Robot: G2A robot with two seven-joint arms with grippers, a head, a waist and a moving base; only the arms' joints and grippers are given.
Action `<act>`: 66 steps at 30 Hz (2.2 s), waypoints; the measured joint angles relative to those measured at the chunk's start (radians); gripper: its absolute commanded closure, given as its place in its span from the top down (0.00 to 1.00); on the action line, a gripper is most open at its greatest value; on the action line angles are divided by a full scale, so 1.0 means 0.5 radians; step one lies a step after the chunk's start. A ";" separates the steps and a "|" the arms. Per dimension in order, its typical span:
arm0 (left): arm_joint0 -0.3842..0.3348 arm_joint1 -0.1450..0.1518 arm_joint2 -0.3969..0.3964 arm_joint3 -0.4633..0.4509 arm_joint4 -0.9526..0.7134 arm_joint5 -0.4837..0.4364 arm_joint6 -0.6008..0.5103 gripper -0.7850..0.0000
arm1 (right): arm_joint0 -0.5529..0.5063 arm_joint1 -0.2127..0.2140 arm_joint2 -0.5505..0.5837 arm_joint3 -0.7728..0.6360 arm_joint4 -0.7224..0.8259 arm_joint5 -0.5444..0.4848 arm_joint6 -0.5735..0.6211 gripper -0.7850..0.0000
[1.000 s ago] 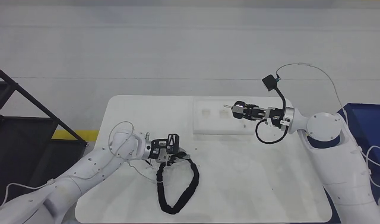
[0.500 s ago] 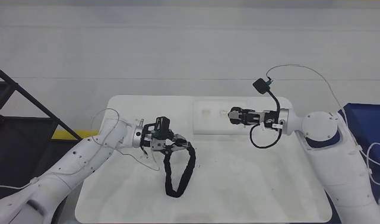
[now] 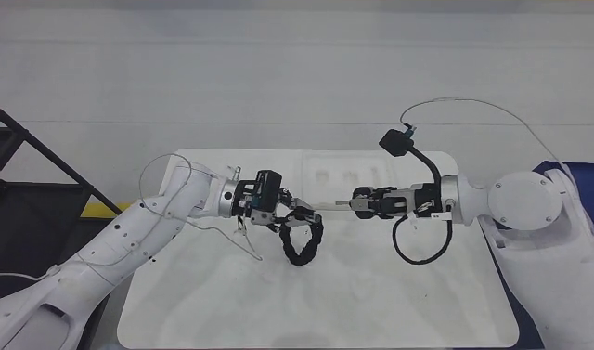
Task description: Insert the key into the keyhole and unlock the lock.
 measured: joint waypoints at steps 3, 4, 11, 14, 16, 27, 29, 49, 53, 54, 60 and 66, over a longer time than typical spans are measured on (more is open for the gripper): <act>-0.053 -0.018 0.021 0.024 -0.036 0.000 0.004 0.00 | 0.004 0.008 0.004 -0.040 -0.006 0.011 0.013 0.00; -0.067 -0.025 0.033 0.033 -0.046 0.000 0.006 0.00 | 0.005 0.011 0.008 -0.050 -0.011 0.016 0.014 0.00; -0.115 -0.056 0.100 0.110 -0.093 0.000 0.078 0.00 | 0.004 0.016 0.017 -0.067 -0.019 0.022 0.013 0.00; -0.114 -0.056 0.099 0.109 -0.092 0.000 0.076 0.00 | 0.004 0.016 0.017 -0.067 -0.018 0.021 0.013 0.00; -0.114 -0.056 0.099 0.109 -0.092 0.000 0.076 0.00 | 0.004 0.016 0.017 -0.067 -0.018 0.021 0.013 0.00; -0.029 -0.057 0.049 0.091 -0.236 0.057 -0.074 0.00 | -0.050 0.038 0.050 -0.207 -0.116 0.202 -0.008 0.00; -0.020 -0.063 0.040 0.059 -0.242 0.078 -0.133 0.00 | -0.054 0.046 0.051 -0.281 -0.156 0.276 0.026 0.00; 0.045 -0.185 0.034 0.155 0.018 0.221 0.242 0.00 | 0.005 0.120 -0.158 -0.603 -0.564 0.590 -0.008 0.00; 0.044 -0.201 0.026 0.196 0.056 0.211 0.292 0.00 | 0.029 0.130 -0.178 -0.594 -0.556 0.614 -0.032 0.00; 0.044 -0.206 0.023 0.203 0.068 0.210 0.301 0.00 | 0.034 0.134 -0.184 -0.590 -0.555 0.619 -0.037 0.00; 0.049 -0.224 0.010 0.192 0.156 0.238 0.304 0.00 | 0.058 0.148 -0.214 -0.569 -0.530 0.647 -0.065 0.00; 0.058 -0.239 -0.012 0.193 0.179 0.231 0.299 0.00 | 0.078 0.164 -0.240 -0.548 -0.517 0.661 -0.079 0.00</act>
